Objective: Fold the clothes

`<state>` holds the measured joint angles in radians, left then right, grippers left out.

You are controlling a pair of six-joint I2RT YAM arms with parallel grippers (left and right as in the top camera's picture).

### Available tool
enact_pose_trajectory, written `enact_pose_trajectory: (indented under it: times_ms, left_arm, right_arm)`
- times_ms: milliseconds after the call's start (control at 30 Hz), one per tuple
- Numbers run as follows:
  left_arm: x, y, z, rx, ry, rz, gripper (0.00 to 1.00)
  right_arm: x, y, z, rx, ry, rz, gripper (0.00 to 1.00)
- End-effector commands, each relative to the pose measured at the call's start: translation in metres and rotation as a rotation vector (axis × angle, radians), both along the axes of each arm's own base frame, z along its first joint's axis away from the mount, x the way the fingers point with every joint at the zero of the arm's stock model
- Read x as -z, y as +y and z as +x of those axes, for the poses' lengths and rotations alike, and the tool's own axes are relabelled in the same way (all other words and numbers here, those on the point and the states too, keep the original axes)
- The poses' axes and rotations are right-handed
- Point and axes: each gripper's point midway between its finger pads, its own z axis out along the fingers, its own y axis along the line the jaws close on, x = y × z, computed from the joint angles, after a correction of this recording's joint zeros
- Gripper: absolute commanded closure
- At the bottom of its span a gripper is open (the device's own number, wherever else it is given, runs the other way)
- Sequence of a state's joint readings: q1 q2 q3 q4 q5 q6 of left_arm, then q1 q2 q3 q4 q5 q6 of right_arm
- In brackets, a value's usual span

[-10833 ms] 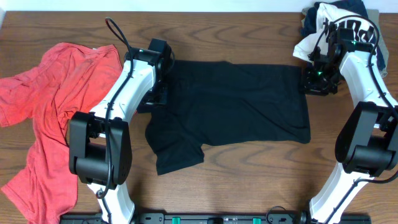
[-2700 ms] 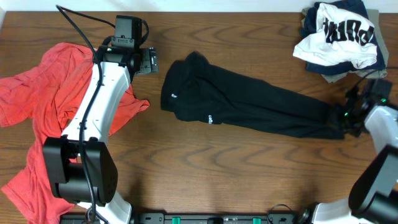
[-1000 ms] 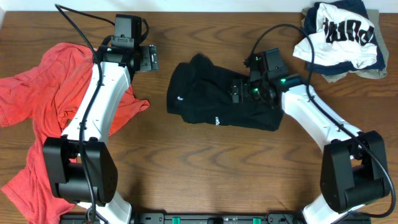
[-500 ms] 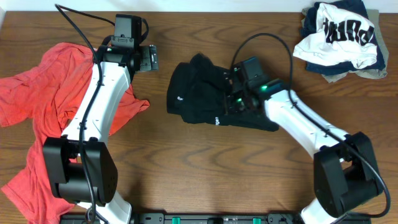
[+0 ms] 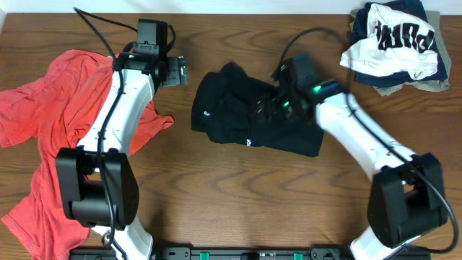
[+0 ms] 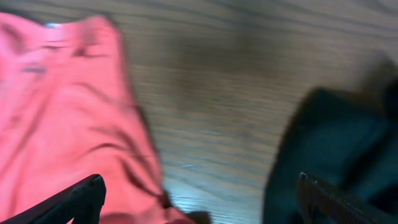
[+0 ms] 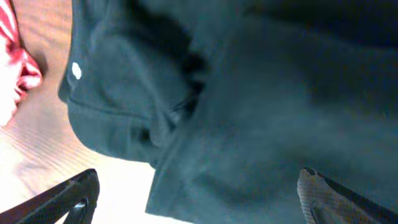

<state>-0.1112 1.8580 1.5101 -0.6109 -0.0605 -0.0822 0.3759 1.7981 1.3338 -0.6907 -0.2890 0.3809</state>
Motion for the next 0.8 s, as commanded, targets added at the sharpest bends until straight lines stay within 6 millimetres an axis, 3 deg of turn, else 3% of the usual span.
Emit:
enact_pose_trajectory:
  times_ms: [0,200,333,533,767]
  left_arm:
    - [0.009,-0.041,0.005,0.217,0.017,-0.16,0.02]
    - [0.027,-0.077,-0.006,0.416,0.077,-0.3,0.02]
    - [0.049,-0.083,-0.026,0.485,0.176,-0.308,0.02]
    - [0.084,-0.085,-0.036,0.512,0.271,-0.316,0.02]
    - [0.102,-0.109,-0.047,0.593,0.318,-0.357,0.02]
  right_arm:
    - [-0.052,-0.034,0.029,0.042,-0.128,0.0,0.01]
    - [-0.076,-0.1,0.041,0.145,-0.155,-0.059,0.01]
    - [-0.076,-0.124,0.04,0.19,-0.136,-0.072,0.01]
    - [-0.073,-0.13,0.036,0.193,-0.118,-0.086,0.01]
    - [-0.072,-0.126,0.036,0.184,-0.13,-0.127,0.01]
